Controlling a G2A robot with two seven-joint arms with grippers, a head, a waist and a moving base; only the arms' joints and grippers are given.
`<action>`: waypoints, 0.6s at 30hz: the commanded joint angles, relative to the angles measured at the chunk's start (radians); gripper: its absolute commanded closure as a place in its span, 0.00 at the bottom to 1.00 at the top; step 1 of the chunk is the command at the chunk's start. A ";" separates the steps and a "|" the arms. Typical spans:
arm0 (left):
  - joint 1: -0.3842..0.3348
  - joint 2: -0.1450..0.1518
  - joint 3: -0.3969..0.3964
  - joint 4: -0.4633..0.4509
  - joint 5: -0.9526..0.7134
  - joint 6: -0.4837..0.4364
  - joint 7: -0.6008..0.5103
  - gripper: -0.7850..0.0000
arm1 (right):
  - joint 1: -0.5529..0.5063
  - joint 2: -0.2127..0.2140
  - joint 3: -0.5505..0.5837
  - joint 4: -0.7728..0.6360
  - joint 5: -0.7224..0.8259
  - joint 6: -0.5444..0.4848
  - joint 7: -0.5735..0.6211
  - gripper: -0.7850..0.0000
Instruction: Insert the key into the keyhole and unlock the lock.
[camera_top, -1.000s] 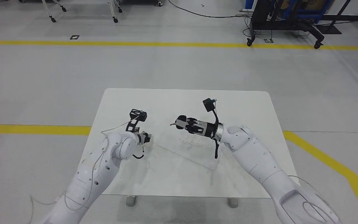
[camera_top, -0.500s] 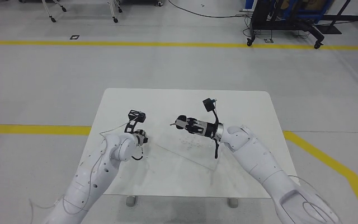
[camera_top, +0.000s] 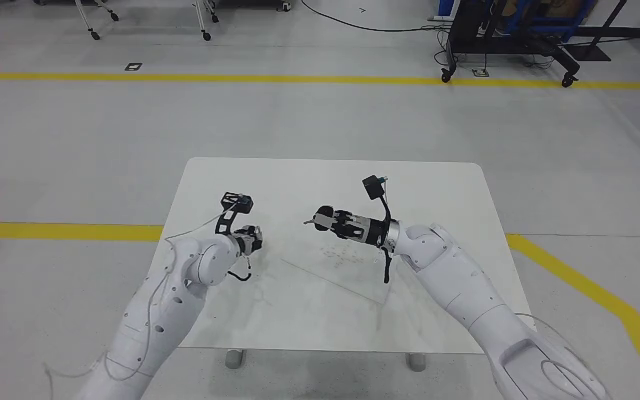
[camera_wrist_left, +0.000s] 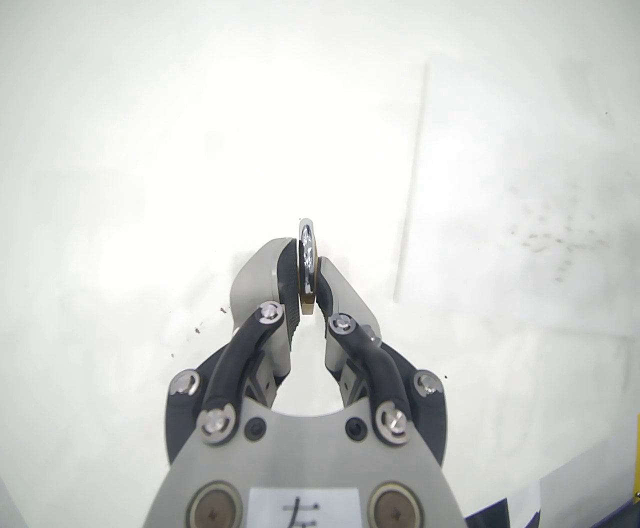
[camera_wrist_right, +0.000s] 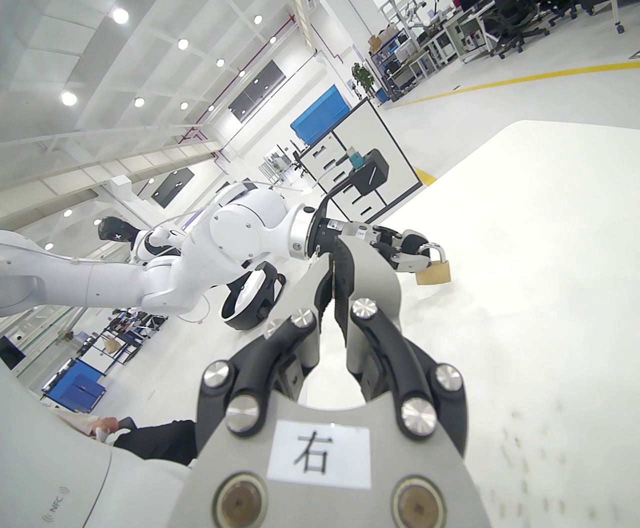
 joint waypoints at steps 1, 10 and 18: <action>-0.008 -0.004 0.016 0.006 0.021 0.013 -0.016 1.00 | 0.000 0.000 0.000 0.000 0.000 0.000 0.000 1.00; -0.034 -0.017 0.039 0.033 0.038 0.025 -0.035 0.92 | 0.000 0.000 0.000 0.000 0.000 0.000 0.000 1.00; -0.030 -0.023 0.045 0.025 0.059 0.037 -0.039 0.76 | 0.000 0.000 0.000 0.000 0.000 0.000 0.000 1.00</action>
